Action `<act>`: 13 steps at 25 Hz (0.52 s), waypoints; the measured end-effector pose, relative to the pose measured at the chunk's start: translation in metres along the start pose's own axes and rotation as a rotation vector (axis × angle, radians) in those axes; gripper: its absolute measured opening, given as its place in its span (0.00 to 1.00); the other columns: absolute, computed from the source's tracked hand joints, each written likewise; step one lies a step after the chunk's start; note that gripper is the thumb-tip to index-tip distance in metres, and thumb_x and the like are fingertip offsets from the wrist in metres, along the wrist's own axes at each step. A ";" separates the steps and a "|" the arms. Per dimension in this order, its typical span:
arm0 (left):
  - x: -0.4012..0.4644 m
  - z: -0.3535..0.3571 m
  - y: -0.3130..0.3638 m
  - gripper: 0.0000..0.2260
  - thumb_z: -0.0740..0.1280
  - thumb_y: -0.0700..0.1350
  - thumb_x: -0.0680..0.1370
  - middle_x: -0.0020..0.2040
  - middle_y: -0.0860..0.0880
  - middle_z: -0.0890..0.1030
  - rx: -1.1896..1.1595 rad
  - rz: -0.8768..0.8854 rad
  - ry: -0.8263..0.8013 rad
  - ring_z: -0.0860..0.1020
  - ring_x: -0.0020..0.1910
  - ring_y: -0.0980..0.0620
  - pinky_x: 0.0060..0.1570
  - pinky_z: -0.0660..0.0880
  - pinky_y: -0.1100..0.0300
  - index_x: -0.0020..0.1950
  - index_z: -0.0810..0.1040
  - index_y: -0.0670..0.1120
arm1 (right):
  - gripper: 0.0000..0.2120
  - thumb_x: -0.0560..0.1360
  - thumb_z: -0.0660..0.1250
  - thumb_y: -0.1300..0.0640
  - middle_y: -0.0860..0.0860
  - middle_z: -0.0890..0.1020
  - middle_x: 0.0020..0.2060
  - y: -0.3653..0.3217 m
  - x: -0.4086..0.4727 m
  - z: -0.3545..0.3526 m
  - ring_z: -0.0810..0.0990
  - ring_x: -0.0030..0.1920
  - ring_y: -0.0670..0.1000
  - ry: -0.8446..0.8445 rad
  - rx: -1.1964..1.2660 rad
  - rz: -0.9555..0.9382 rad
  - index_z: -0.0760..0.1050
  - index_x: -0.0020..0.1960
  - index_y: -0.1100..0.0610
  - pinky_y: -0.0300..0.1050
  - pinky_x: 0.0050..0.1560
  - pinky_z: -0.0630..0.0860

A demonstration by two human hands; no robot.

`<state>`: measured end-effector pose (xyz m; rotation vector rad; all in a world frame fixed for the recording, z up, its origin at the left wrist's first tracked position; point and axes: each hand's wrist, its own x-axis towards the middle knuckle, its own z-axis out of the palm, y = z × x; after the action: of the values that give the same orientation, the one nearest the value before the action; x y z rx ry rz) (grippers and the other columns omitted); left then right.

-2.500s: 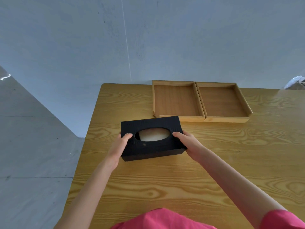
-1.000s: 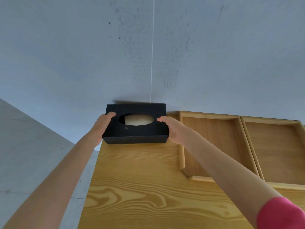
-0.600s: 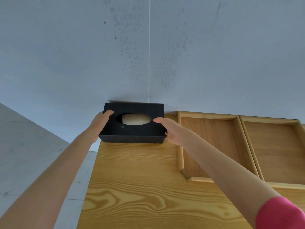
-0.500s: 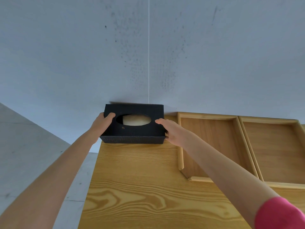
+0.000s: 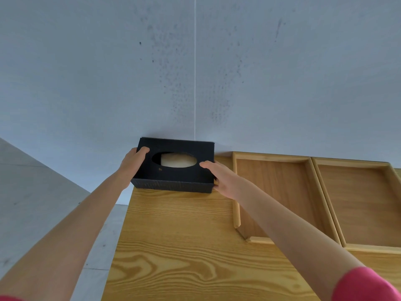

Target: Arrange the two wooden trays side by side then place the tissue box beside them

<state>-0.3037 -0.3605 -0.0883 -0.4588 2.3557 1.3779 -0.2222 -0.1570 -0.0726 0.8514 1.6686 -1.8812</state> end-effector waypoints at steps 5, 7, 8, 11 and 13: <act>-0.007 -0.001 -0.003 0.20 0.57 0.51 0.76 0.57 0.43 0.73 0.122 0.082 0.002 0.70 0.55 0.46 0.49 0.66 0.54 0.65 0.65 0.43 | 0.25 0.76 0.62 0.56 0.54 0.65 0.70 0.001 -0.001 -0.006 0.62 0.70 0.54 0.011 -0.050 -0.017 0.58 0.71 0.57 0.52 0.73 0.60; -0.014 -0.002 -0.003 0.18 0.57 0.51 0.76 0.54 0.43 0.73 0.211 0.128 0.020 0.72 0.55 0.44 0.48 0.68 0.53 0.63 0.66 0.42 | 0.28 0.77 0.62 0.56 0.54 0.61 0.73 0.002 -0.008 -0.009 0.59 0.72 0.55 0.006 -0.109 -0.024 0.54 0.72 0.56 0.53 0.74 0.58; -0.019 -0.004 -0.002 0.19 0.57 0.50 0.76 0.55 0.42 0.74 0.269 0.149 0.022 0.72 0.57 0.42 0.51 0.70 0.51 0.63 0.66 0.41 | 0.29 0.77 0.61 0.55 0.54 0.59 0.74 0.001 -0.013 -0.009 0.58 0.73 0.55 0.010 -0.153 -0.024 0.53 0.73 0.55 0.53 0.74 0.58; -0.036 -0.010 -0.005 0.23 0.57 0.52 0.76 0.65 0.38 0.70 0.432 0.178 -0.005 0.70 0.63 0.39 0.62 0.69 0.42 0.67 0.62 0.41 | 0.30 0.77 0.60 0.50 0.53 0.58 0.75 -0.002 -0.033 -0.013 0.58 0.73 0.56 -0.006 -0.324 -0.072 0.51 0.74 0.54 0.54 0.73 0.57; -0.052 -0.010 -0.001 0.27 0.57 0.53 0.76 0.70 0.37 0.64 0.536 0.229 -0.005 0.65 0.68 0.38 0.65 0.66 0.41 0.71 0.57 0.42 | 0.29 0.77 0.58 0.47 0.53 0.59 0.74 -0.007 -0.051 -0.016 0.58 0.73 0.56 0.020 -0.524 -0.149 0.52 0.74 0.54 0.53 0.72 0.57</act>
<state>-0.2592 -0.3650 -0.0602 -0.0319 2.6975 0.7656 -0.1903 -0.1426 -0.0322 0.5411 2.1469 -1.4090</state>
